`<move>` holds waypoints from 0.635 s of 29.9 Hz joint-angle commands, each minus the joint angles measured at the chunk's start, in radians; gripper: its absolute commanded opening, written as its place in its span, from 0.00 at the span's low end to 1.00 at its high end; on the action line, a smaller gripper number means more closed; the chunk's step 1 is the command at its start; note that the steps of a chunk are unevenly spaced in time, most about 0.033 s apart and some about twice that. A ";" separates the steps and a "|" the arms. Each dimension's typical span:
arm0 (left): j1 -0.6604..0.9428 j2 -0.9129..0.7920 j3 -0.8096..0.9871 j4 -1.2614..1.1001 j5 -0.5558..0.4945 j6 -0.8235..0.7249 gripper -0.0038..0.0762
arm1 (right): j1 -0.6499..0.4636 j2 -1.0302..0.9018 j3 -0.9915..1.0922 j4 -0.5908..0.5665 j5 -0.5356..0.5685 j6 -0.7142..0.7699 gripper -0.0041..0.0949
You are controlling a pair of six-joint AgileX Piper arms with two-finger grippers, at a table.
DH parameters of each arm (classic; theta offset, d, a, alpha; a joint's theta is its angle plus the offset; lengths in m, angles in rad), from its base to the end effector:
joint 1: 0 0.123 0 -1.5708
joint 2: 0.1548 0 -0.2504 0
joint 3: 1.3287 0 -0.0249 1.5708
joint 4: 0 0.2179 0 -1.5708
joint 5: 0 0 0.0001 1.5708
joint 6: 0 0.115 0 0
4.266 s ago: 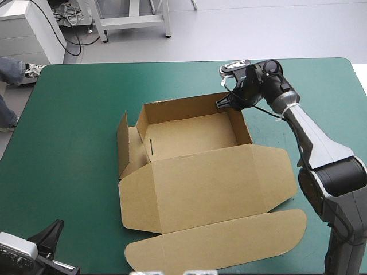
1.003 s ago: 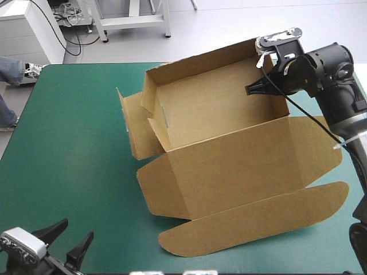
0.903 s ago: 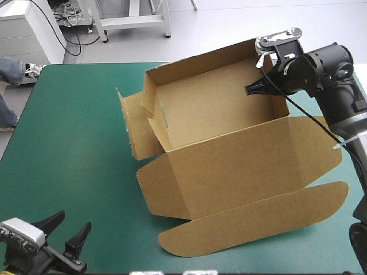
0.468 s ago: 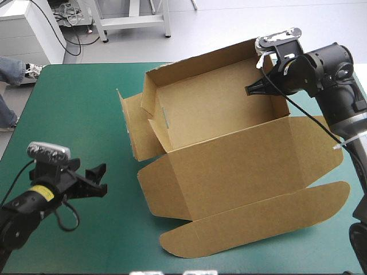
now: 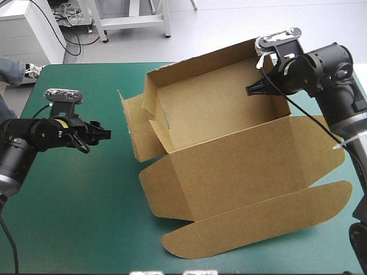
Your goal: Fold the box
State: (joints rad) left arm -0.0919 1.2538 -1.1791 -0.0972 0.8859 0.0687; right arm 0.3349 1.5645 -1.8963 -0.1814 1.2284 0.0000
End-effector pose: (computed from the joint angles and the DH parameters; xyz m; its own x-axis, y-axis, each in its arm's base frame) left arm 0.2491 -0.0316 0.3100 -0.7607 0.0772 -0.6445 0.1451 0.9880 -0.0529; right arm 0.2940 0.0816 0.4004 -0.6658 -0.2958 -0.6850 -0.2539 0.9531 -0.1648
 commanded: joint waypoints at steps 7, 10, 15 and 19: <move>0.317 0.127 -0.042 -0.537 0.007 0.460 0.59 | -0.001 -0.078 -0.040 -0.038 -0.059 0.018 0.02; 0.331 0.177 -0.042 -0.640 0.022 0.549 0.60 | -0.001 -0.088 -0.057 -0.038 -0.059 0.031 0.02; 0.329 0.263 -0.042 -0.752 0.043 0.621 0.59 | -0.001 -0.103 -0.102 -0.034 -0.059 0.043 0.02; 0.323 0.316 -0.042 -0.865 0.069 0.699 0.60 | -0.001 -0.116 -0.122 -0.009 -0.059 0.051 0.02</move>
State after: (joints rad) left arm 0.2352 1.5779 -1.1860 -0.8242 0.9411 0.7102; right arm 0.3349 1.5023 -1.9742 -0.2007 1.2349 0.0387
